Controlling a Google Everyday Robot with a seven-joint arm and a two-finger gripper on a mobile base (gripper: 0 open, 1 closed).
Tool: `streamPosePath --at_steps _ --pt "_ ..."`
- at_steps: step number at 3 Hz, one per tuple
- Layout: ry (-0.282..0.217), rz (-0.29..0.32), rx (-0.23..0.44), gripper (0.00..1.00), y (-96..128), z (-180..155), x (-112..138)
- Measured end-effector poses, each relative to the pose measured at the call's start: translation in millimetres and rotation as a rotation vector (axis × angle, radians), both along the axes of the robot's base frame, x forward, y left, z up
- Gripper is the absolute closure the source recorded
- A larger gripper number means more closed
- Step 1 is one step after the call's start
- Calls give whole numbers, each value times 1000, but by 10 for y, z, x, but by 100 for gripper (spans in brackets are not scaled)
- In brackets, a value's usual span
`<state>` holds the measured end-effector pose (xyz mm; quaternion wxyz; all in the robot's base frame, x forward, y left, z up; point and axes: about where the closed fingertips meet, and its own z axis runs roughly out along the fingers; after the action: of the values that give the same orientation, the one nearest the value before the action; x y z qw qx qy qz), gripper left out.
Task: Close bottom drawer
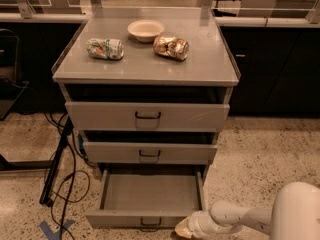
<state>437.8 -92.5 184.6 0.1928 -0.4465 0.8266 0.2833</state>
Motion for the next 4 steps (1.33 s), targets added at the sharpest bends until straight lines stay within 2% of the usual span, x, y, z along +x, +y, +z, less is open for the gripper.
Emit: streamPosePath --at_steps 1,2,3,4 --pt "0 0 0 26 1 0 2" --pt "-21 4 -31 3 46 6 174" --pt "-28 5 -43 0 72 -7 257" --pt "-56 11 -67 19 139 -12 562"
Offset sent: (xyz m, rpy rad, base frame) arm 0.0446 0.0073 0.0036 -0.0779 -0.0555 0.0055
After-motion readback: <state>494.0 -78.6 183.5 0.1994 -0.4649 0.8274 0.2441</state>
